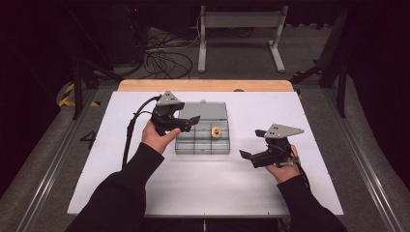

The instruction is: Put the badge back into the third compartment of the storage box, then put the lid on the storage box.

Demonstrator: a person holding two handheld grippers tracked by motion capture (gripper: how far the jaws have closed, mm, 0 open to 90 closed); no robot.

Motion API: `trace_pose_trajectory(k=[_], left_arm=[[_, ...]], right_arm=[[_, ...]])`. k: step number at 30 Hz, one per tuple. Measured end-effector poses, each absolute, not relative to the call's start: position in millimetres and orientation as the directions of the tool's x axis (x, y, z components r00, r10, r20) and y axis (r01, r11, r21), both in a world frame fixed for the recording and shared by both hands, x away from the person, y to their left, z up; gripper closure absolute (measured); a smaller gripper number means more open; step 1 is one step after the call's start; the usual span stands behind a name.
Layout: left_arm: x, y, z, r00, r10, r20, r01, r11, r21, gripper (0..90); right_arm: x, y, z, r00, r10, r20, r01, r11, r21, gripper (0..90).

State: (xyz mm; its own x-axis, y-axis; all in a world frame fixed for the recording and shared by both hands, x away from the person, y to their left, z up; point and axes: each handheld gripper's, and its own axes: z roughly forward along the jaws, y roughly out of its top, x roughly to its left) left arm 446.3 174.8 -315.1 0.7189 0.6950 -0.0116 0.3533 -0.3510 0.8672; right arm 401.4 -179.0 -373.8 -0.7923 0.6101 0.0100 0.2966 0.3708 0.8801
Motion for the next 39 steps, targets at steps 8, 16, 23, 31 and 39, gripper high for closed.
trace_pose_trajectory(k=[8, 16, 23, 31, 39], left_arm=[[438.8, 200.3, -318.6, 0.701, 0.713, -0.028, 0.363, -0.323, 0.874, 17.9], [435.0, 213.7, -321.8, 0.687, 0.727, -0.007, 0.349, -0.320, 0.881, 17.8], [435.4, 223.3, -327.4, 0.675, 0.737, -0.030, 0.385, -0.317, 0.867, 18.0], [437.5, 230.9, -332.5, 0.637, 0.770, -0.020, 0.409, -0.316, 0.856, 18.4], [440.3, 234.9, -336.7, 0.611, 0.792, -0.021, 0.430, -0.309, 0.849, 18.4]], right_arm=[[411.4, -175.8, -370.7, -0.779, 0.627, 0.024, 0.319, 0.363, 0.875, 2.2], [419.9, -170.4, -366.9, -0.779, 0.626, 0.020, 0.304, 0.350, 0.886, 2.1], [429.4, -159.7, -362.6, -0.770, 0.638, 0.009, 0.340, 0.398, 0.852, 2.1], [439.1, -151.0, -357.1, -0.749, 0.662, -0.015, 0.351, 0.416, 0.839, 1.0], [445.4, -146.5, -356.1, -0.754, 0.656, -0.028, 0.346, 0.434, 0.832, 6.8]])
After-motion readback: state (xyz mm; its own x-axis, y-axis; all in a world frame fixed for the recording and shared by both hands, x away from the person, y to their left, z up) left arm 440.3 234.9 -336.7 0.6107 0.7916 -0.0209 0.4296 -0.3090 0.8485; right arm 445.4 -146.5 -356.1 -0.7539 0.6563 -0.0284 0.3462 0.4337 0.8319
